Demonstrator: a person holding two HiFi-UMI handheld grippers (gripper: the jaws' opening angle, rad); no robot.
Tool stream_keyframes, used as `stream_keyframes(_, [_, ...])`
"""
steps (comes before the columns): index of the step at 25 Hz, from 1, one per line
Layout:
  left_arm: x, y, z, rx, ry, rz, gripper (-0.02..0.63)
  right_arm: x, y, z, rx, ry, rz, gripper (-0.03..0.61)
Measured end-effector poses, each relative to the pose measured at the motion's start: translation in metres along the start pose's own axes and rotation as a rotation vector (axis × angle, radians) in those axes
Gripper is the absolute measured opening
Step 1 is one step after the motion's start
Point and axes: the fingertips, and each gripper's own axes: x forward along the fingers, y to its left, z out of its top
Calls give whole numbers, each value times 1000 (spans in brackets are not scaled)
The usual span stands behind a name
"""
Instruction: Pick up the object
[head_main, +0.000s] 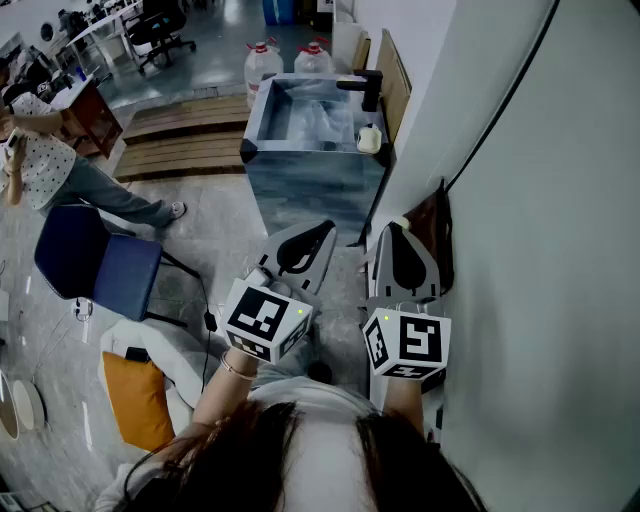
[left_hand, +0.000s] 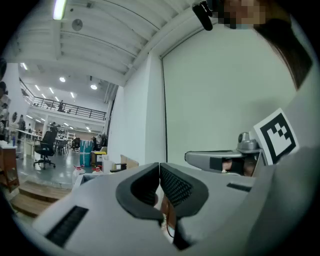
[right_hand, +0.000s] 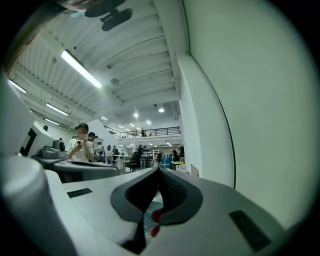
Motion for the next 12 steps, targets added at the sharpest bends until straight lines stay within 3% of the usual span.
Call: stream_keyframes(12, [23, 24, -6, -19, 7, -18, 9, 32, -4, -9, -5, 24, -8, 25])
